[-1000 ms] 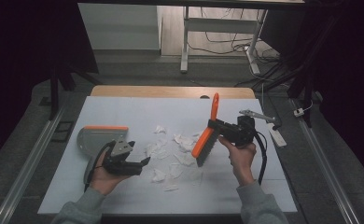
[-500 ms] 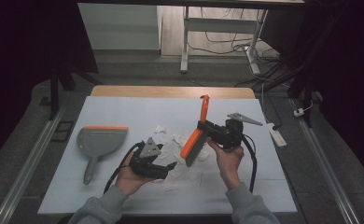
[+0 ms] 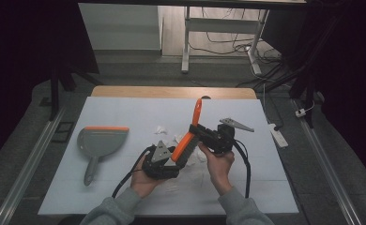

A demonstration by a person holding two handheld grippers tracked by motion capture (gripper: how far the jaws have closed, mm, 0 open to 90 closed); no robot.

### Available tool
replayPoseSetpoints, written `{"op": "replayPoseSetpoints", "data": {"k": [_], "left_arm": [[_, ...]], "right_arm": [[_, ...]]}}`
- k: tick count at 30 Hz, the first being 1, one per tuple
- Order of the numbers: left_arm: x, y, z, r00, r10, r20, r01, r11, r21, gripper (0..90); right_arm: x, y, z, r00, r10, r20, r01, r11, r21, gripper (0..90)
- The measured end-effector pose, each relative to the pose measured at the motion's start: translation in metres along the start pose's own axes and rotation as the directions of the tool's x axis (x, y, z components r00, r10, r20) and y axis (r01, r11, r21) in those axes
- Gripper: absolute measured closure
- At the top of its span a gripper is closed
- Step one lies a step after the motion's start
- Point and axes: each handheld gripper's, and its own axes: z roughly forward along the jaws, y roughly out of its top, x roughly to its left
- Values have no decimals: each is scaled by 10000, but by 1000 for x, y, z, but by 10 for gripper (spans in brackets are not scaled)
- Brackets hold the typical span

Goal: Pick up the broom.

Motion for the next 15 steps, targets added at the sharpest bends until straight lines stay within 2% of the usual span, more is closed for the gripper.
{"op": "replayPoseSetpoints", "data": {"k": [3,5,9,12,15], "left_arm": [[1,0,2,10000,-77,-13,77,9999,-149,473],[3,0,4,9996,-269,25,270,9991,-325,541],[8,-1,6,9985,-528,140,534,9978,-403,734],[14,-1,5,9969,-756,211,760,9969,-192,764],[17,-1,4,9974,-701,169,701,9975,-19,776]], "right_arm": [[2,-1,0,9998,122,-132,-123,9999,-92,707],[4,-2,0,9996,173,-208,-176,9998,-97,706],[8,-5,1,9996,133,-235,-136,9998,-154,706],[10,-6,1,9998,-53,-190,50,9999,-156,705],[11,-7,3,9996,-116,-240,114,9999,-83,703]]}}
